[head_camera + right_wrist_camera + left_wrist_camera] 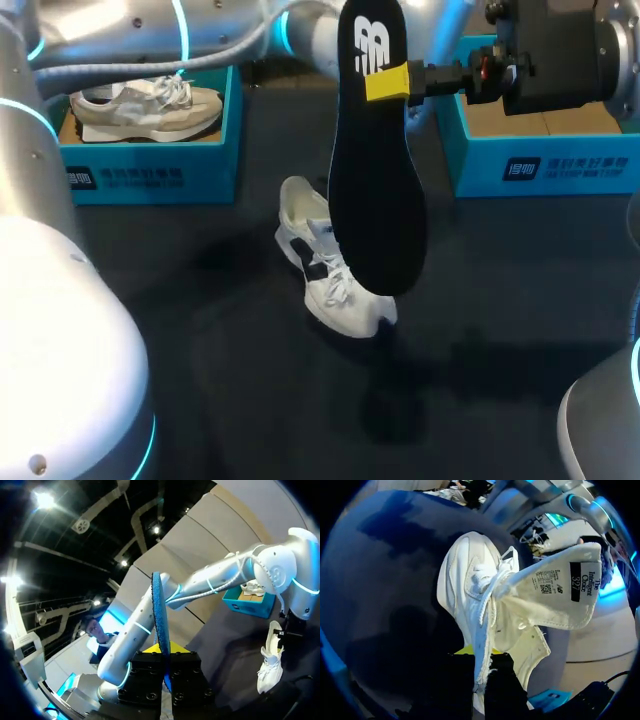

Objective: Take the shoe out of the shoebox, open the shoe tongue, remove and reinsert the insole, then place the shoe into the shoebox

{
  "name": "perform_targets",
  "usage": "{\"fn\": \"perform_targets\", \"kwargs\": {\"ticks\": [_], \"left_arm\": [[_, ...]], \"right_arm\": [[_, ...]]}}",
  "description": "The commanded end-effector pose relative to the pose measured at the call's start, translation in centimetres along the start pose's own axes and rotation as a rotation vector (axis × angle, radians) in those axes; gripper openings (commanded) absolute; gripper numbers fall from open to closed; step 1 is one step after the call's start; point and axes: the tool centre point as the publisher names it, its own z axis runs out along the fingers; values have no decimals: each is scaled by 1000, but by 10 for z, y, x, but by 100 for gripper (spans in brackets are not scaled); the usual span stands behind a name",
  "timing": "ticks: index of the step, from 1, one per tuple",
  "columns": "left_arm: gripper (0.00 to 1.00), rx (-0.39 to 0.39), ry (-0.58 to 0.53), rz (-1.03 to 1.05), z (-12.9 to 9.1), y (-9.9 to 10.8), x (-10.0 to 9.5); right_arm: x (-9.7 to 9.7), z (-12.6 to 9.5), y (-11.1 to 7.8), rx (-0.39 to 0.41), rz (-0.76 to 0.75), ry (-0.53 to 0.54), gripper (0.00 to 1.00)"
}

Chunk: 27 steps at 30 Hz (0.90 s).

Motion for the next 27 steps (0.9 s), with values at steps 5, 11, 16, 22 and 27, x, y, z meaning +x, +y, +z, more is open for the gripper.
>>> {"fn": "perform_targets", "kwargs": {"ticks": [5, 11, 16, 22, 27], "left_arm": [[0, -97, 48, 57, -2, -14, -7], [0, -147, 33, 109, -1, -19, -10], [0, -195, 34, 182, 4, -26, -12], [0, -247, 46, 241, 12, -36, -14], [0, -270, 54, 250, 21, -40, -22]], "right_arm": [[-1, 3, 1, 1, 2, -1, 0], [-1, 3, 1, 1, 2, -1, 0], [-1, 3, 1, 1, 2, -1, 0], [-1, 3, 1, 1, 2, -1, 0], [-1, 3, 1, 1, 2, -1, 0]]}}
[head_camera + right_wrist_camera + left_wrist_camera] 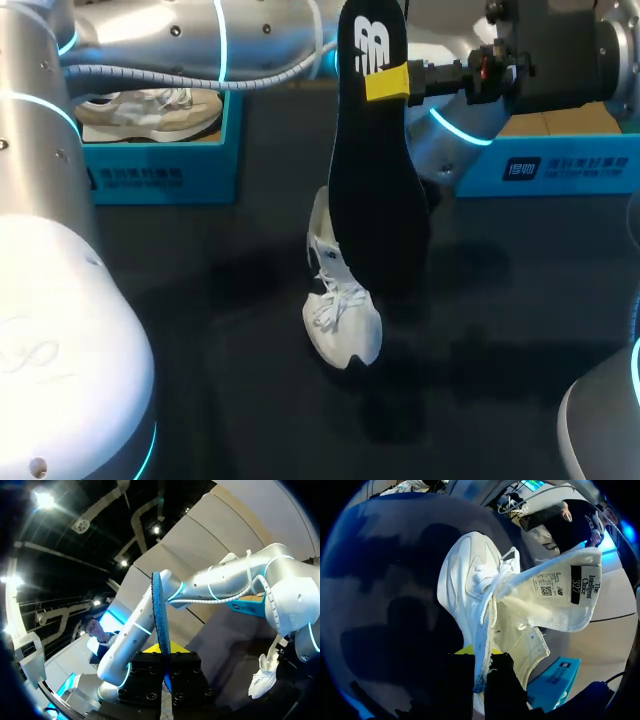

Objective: Take the shoe out of the shoebox, open the shoe tongue, remove and reinsert the insole, then place the shoe into the shoebox

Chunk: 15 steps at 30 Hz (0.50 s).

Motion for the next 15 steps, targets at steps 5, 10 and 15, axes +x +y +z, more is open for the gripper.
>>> {"fn": "perform_targets", "kwargs": {"ticks": [5, 10, 15], "left_arm": [[0, -31, 12, 9, 12, -10, -13], [0, -17, 15, 19, 19, -12, -18], [0, 1, 28, 21, 23, -11, -21]], "right_arm": [[-1, 3, 1, 1, 2, -1, 0], [-1, 3, 1, 1, 2, -1, 0], [-1, 3, 1, 1, 2, -1, 0]]}}
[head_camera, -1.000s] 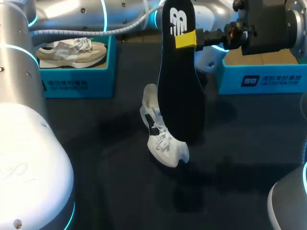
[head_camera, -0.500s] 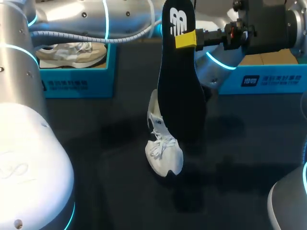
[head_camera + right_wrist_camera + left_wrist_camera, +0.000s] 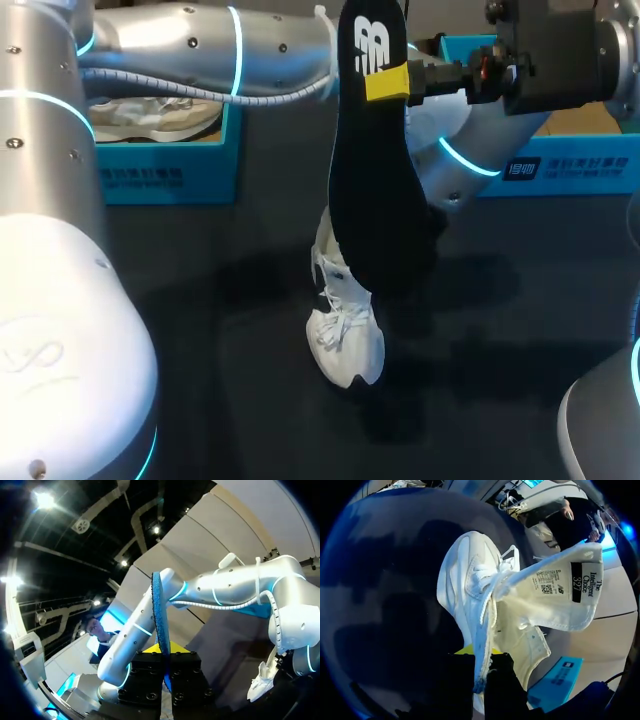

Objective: Take the shoe out of the shoebox, open the shoe tongue, remove and reinsert the insole, then place the shoe into the shoebox

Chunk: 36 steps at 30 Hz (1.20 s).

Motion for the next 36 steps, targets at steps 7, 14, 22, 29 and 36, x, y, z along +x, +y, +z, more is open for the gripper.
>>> {"fn": "perform_targets", "kwargs": {"ticks": [7, 14, 22, 29, 36], "left_arm": [[72, 34, -9, 21, -2, 3, 0], [100, 32, -54, 30, -16, 1, 6], [100, 21, -147, 10, -43, 4, 13], [100, 15, -231, -24, -68, 14, 19], [100, -3, -328, -51, -94, 22, 27]], "right_arm": [[-1, 3, 1, 1, 2, -1, 0], [-1, 3, 1, 1, 2, -1, 0], [-1, 3, 1, 1, 2, -1, 0], [-1, 3, 1, 1, 2, -1, 0], [-1, 3, 1, 1, 2, -1, 0]]}}
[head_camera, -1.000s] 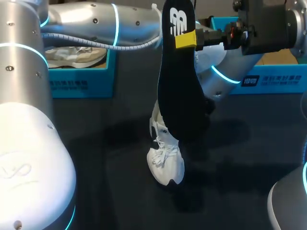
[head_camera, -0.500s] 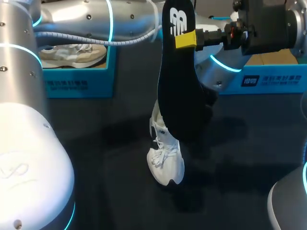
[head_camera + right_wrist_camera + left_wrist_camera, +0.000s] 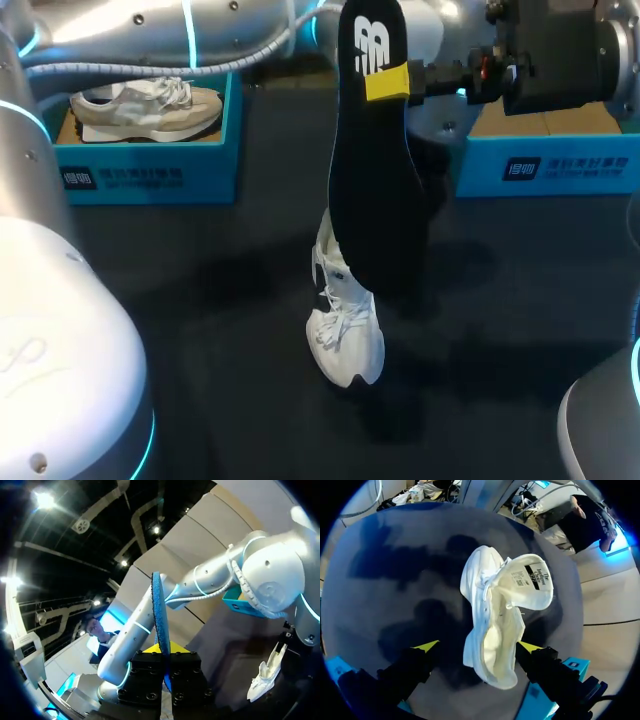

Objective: Take the shoe out of the shoebox, open the shoe tongue, remove and reinsert the insole, then place the shoe into the shoebox

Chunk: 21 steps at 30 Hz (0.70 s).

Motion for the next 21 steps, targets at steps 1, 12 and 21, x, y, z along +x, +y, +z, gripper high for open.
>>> {"fn": "perform_targets", "kwargs": {"ticks": [1, 12, 21], "left_arm": [[100, -14, -105, -9, -18, 1, 11], [100, -40, -298, -12, -69, -1, 30], [100, -45, -387, -61, -85, 7, 54]], "right_arm": [[-1, 3, 1, 1, 2, -1, 0], [-16, -21, -8, -100, 100, -85, 0], [-22, -53, -13, -142, 145, -116, 0]]}}
